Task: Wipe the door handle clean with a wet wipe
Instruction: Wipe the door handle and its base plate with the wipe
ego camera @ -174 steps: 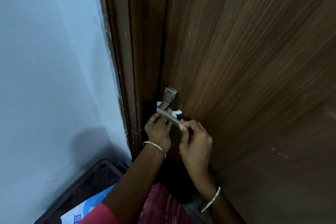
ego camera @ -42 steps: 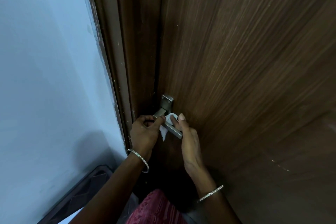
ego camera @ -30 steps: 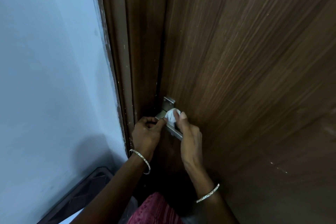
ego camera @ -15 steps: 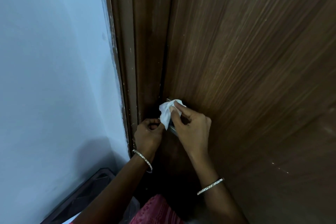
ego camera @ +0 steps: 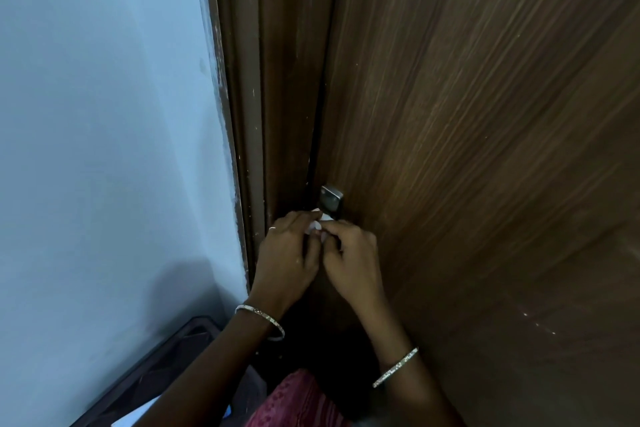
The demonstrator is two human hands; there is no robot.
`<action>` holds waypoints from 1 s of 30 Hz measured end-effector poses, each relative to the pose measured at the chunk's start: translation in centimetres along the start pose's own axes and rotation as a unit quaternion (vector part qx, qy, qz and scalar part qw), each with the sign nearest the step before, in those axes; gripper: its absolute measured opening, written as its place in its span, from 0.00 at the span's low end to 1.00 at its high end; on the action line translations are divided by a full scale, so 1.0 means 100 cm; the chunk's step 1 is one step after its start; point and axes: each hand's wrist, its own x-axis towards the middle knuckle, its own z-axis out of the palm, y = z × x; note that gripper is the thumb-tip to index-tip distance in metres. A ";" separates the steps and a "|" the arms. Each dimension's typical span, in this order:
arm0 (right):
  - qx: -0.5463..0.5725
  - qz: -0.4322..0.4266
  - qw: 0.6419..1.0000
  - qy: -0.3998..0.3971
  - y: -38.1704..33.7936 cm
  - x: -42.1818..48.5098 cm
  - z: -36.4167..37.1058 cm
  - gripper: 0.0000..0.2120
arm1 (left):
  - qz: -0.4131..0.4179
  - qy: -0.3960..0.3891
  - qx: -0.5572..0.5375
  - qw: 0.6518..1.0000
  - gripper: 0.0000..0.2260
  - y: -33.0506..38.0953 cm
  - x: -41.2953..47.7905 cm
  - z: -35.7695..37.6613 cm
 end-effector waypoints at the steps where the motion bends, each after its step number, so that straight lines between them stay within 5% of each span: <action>1: 0.021 0.019 0.999 -0.016 0.001 0.000 -0.005 0.14 | -0.001 0.000 0.011 1.000 0.15 0.001 0.000 0.002; 5: 0.117 0.086 0.988 -0.054 0.010 -0.004 -0.024 0.17 | 0.003 0.019 0.051 0.999 0.12 0.007 0.002 0.010; 9: 0.064 0.135 0.989 0.018 0.019 -0.023 -0.034 0.15 | -0.016 0.041 0.046 0.998 0.10 0.013 0.010 0.012; 14: 0.017 0.156 0.987 0.037 0.015 -0.044 -0.031 0.12 | -0.189 0.072 -0.059 0.978 0.13 0.008 0.024 0.021; 21: 0.048 0.167 0.984 0.042 0.018 -0.045 -0.023 0.13 | -0.346 0.093 -0.232 0.904 0.11 -0.006 0.027 0.032; 30: 0.041 0.166 0.982 0.076 0.019 -0.047 -0.019 0.12 | -0.489 0.119 -0.456 0.734 0.09 0.001 0.016 0.025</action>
